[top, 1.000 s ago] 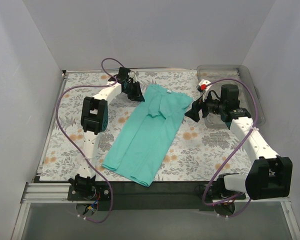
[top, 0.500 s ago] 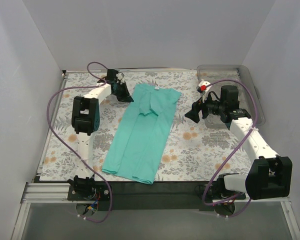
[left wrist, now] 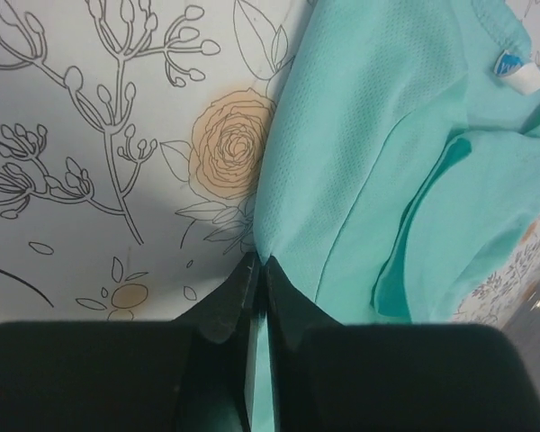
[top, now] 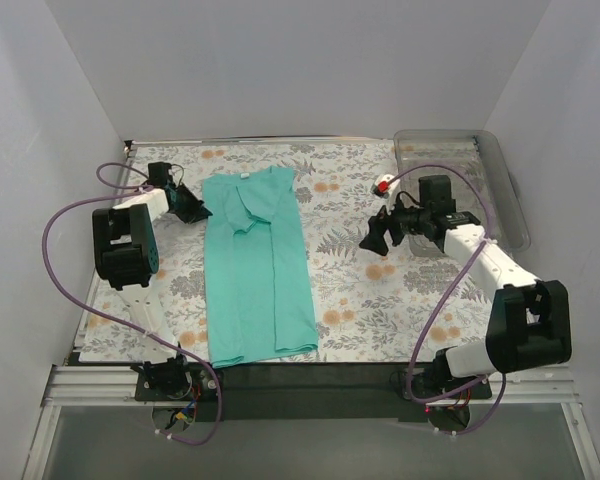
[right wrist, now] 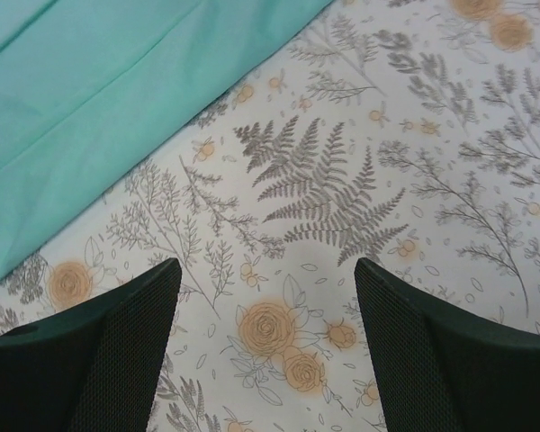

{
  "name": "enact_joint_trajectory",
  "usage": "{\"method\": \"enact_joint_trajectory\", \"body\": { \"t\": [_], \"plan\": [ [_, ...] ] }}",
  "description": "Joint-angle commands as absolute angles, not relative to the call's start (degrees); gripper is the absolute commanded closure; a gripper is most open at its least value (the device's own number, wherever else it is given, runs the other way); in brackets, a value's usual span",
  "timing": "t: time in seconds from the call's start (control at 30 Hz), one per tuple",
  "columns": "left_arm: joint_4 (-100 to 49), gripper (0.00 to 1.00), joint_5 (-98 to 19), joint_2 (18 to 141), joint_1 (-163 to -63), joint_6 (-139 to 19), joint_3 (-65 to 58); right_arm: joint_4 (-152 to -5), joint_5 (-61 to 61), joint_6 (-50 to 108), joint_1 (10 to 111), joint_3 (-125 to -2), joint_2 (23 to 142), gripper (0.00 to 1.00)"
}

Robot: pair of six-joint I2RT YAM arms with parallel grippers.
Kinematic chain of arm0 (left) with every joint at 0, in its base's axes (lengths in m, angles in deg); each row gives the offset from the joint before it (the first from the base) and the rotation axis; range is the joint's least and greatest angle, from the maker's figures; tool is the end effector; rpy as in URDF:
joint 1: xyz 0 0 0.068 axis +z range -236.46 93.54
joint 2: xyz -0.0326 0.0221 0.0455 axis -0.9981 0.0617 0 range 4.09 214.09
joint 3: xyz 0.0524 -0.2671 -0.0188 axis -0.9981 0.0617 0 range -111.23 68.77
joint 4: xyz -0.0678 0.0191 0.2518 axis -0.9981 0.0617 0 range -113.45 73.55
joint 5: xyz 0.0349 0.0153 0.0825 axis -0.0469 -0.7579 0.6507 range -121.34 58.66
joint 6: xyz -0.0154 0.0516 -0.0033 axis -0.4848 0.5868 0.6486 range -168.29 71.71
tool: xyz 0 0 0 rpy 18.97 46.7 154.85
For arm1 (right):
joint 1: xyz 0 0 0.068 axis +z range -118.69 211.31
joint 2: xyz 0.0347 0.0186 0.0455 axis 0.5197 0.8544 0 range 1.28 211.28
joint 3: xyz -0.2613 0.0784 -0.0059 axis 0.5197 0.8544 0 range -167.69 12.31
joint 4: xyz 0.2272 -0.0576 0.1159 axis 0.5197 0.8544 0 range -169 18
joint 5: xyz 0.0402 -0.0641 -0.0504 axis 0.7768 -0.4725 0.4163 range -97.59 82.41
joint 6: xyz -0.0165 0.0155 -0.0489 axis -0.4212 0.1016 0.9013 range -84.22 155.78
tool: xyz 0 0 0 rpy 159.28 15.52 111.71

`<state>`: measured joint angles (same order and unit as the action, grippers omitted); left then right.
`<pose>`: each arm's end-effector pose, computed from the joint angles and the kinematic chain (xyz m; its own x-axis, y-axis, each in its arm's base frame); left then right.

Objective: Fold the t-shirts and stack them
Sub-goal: Fold the tshirt

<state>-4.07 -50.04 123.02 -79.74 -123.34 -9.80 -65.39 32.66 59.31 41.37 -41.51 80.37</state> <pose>0.4259 0.0388 0.1385 -0.2692 -0.9532 0.1377 -0.8160 0.1498 -0.5583 0.2874 0.0744 0.2590 -0.3155 -0.3654 -0.8758 -0.8231 0.5646 0.0610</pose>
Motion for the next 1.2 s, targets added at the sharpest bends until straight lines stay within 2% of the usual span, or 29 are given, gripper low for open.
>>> {"method": "enact_joint_trajectory", "body": {
  "t": [0.0, 0.03, 0.1, 0.13, 0.17, 0.2, 0.33, 0.7, 0.93, 1.17],
  "plan": [
    [-5.08, 0.91, -48.56, 122.66, -79.96, -123.09, -10.68, -58.71, 33.89, 68.71, 46.94, -44.9, 82.66, 0.29],
    [-4.9, 0.71, -49.09, 122.39, -79.87, -122.65, -11.99, -57.39, 34.51, 71.0, 48.43, -45.42, 83.8, 0.29],
    [-4.55, 0.56, -49.1, 120.65, -79.87, -121.34, -13.32, -53.53, 35.65, 79.84, 53.16, -45.34, 84.6, 0.27],
    [-4.46, 0.42, -48.66, 119.76, -79.87, -120.81, -13.93, -52.81, 36.44, 82.6, 54.76, -44.56, 84.95, 0.27],
    [-4.38, 0.36, -47.7, 118.54, -79.87, -120.28, -14.72, -51.85, 36.97, 86.11, 56.26, -44.03, 84.96, 0.26],
    [-4.29, 0.33, -47.08, 117.39, -79.87, -118.88, -14.99, -51.14, 37.67, 91.8, 59.05, -43.5, 84.78, 0.26],
    [-3.23, 0.31, -44.35, 110.19, -79.61, -115.1, -14.82, -49.38, 36.36, 101.69, 66.1, -41.39, 84.34, 0.24],
    [-6.14, 0.28, -51.73, 72.07, -79.69, -112.63, 13.03, -55.61, 23.53, 95.03, 87.98, -38.84, 87.15, 0.28],
    [-0.95, 0.27, -57.97, 61.76, -79.69, -112.9, 20.33, -56.23, 20.54, 92.65, 95.2, -37.52, 88.21, 0.3],
    [1.42, 0.27, -58.68, 57.97, -79.69, -110.43, 18.76, -57.55, 19.57, 90.54, 97.49, -37.17, 90.14, 0.31]
  ]
}}
